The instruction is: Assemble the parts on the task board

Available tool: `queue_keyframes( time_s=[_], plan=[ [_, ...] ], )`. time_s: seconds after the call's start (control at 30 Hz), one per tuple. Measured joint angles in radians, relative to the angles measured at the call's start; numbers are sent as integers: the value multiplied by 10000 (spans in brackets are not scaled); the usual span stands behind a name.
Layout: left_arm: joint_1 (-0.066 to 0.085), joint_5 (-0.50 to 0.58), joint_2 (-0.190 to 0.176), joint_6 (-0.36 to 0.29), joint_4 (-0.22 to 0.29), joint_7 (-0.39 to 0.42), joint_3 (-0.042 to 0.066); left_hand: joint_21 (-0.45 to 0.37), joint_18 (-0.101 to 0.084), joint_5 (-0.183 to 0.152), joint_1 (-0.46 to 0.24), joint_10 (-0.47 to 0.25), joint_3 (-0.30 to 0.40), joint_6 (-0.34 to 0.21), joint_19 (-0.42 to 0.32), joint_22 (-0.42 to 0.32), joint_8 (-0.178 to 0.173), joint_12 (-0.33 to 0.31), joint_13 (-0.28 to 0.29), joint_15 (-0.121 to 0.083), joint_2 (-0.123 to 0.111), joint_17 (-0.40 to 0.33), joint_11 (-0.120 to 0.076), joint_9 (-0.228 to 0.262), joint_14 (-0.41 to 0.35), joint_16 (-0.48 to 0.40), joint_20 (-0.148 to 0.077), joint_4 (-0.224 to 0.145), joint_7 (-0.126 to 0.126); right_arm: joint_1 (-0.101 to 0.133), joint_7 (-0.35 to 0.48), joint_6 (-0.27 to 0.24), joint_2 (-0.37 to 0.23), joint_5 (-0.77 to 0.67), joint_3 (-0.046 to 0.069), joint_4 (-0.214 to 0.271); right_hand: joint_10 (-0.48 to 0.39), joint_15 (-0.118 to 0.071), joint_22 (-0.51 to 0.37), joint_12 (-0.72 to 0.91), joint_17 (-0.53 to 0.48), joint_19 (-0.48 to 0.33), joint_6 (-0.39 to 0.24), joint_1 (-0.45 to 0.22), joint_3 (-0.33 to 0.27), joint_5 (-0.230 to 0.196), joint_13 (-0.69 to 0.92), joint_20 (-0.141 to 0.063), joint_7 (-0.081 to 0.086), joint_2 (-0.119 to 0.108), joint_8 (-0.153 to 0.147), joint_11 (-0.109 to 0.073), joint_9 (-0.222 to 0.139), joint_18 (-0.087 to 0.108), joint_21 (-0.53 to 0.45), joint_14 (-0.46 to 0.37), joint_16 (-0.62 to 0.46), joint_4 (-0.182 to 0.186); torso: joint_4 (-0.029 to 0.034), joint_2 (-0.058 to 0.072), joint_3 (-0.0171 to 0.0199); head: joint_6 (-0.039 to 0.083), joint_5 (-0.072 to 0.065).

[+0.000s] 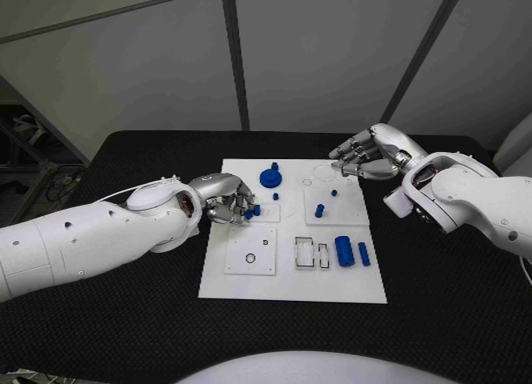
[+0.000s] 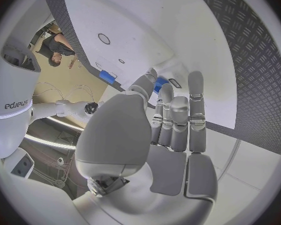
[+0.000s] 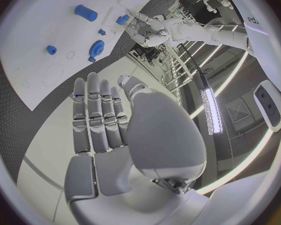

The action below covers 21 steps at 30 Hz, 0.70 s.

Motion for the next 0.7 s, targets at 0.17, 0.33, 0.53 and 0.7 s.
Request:
queue_keyframes(
  time_s=[0.17, 0.33, 0.53, 0.7],
  plan=[
    [10, -15, 26, 62, -5, -46, 7, 0, -1, 0, 0, -1, 0, -1, 0, 16, 0, 0, 0, 0, 0, -1, -1, -20, 0, 0, 0, 0, 0, 0, 0, 0, 20, -1, 0, -7, 0, 0, 0, 0, 0, 0, 0, 0, 0, 0, 0, 0, 0, 0, 0, 0, 0, 0, 0, 0, 0, 0, 12, -1, 0, 8, -10],
    [15, -24, 29, 93, -7, -74, 11, 0, -1, 0, 12, -1, 0, -1, 0, 19, 0, 0, -1, 0, 13, -11, -1, -29, 0, -1, 0, 0, 0, 0, 0, 1, 21, -2, 0, -9, 0, 0, 1, 0, -1, 0, 0, 0, 0, -1, -8, 0, 0, 0, 0, 0, 0, -1, 0, 0, 0, 0, 12, -3, -2, -4, 0],
    [14, -33, 29, 116, -39, -109, 6, 39, 0, 0, 145, 0, 0, 36, -1, 87, 0, 37, -26, 0, 145, -26, -1, -104, 0, 59, 0, 0, -36, 0, 0, 1, 16, -3, 0, -12, 0, 0, 1, 0, -2, 0, 0, 0, 0, -1, -8, 0, 0, 0, 0, 0, 0, 0, 0, 0, 0, 0, 8, -5, -2, 8, -6],
    [1, -41, 34, 141, -60, -138, -4, 95, -2, 0, 341, 1, 128, 127, -1, 168, 0, 37, -87, 0, 341, -26, 0, -187, 0, 114, 0, -41, -17, 0, 0, 1, 18, -4, 0, -12, 0, 0, 1, 0, -2, 0, 0, 0, 0, -1, -7, 0, 0, 0, 0, 0, 0, 0, 0, 0, 0, 0, 8, -6, -1, 6, -10]
  ],
)
